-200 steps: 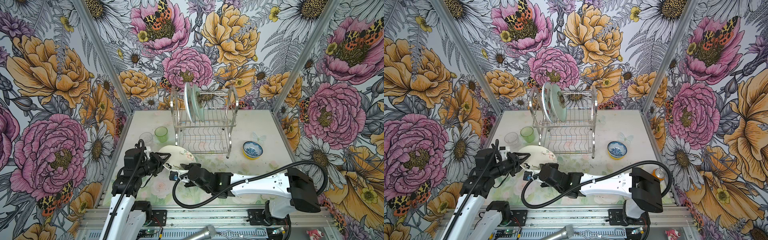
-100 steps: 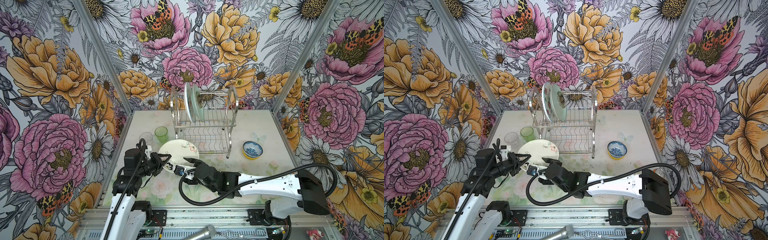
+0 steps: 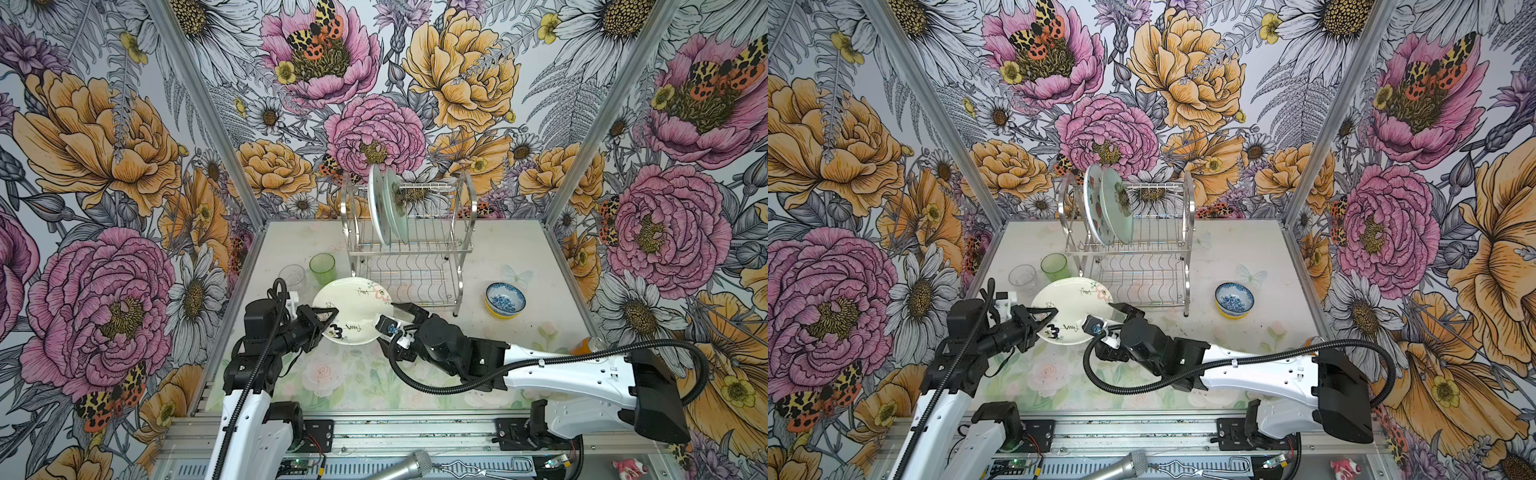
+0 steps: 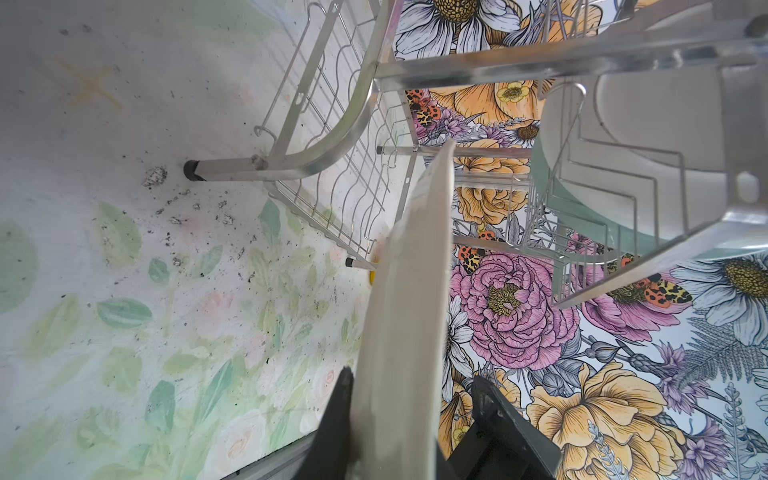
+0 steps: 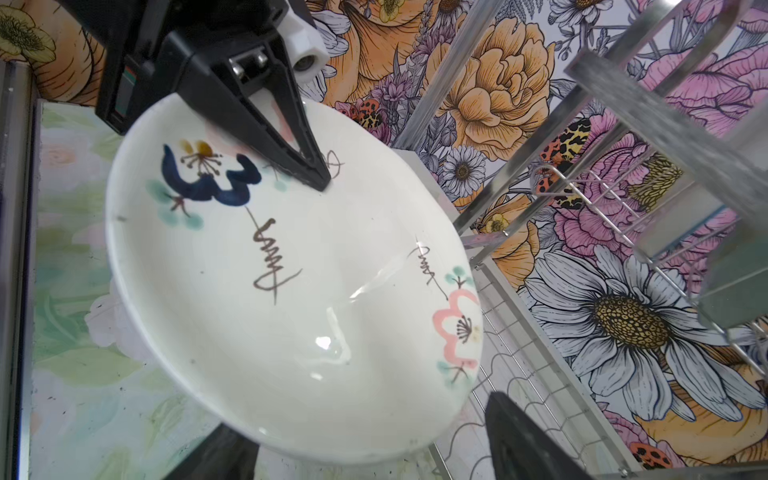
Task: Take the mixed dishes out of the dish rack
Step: 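Lower the white plate flat onto the table near the glasses and open the right gripper, then draw the open right gripper back beside the rack while the left arm retracts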
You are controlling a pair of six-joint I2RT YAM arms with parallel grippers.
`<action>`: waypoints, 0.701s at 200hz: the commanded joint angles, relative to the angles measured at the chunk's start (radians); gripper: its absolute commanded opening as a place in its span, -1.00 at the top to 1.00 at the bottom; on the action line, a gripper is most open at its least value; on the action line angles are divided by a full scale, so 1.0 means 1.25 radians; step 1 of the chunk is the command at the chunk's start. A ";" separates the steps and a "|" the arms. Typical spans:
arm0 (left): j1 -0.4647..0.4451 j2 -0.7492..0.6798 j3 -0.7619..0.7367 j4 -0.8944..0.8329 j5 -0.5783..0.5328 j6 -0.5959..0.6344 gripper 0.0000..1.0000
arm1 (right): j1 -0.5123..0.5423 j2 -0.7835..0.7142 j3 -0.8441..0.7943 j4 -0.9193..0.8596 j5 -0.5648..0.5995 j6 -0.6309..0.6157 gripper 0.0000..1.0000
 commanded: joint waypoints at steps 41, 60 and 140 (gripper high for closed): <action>0.064 -0.020 -0.011 -0.005 -0.006 0.077 1.00 | -0.060 -0.077 -0.029 0.088 0.004 0.058 -0.70; 0.098 -0.019 -0.006 -0.026 -0.022 0.104 1.00 | -0.078 -0.095 -0.041 0.092 -0.008 0.070 -0.71; 0.258 -0.035 -0.019 -0.030 -0.067 0.119 1.00 | -0.155 -0.199 -0.101 0.091 -0.044 0.093 -0.74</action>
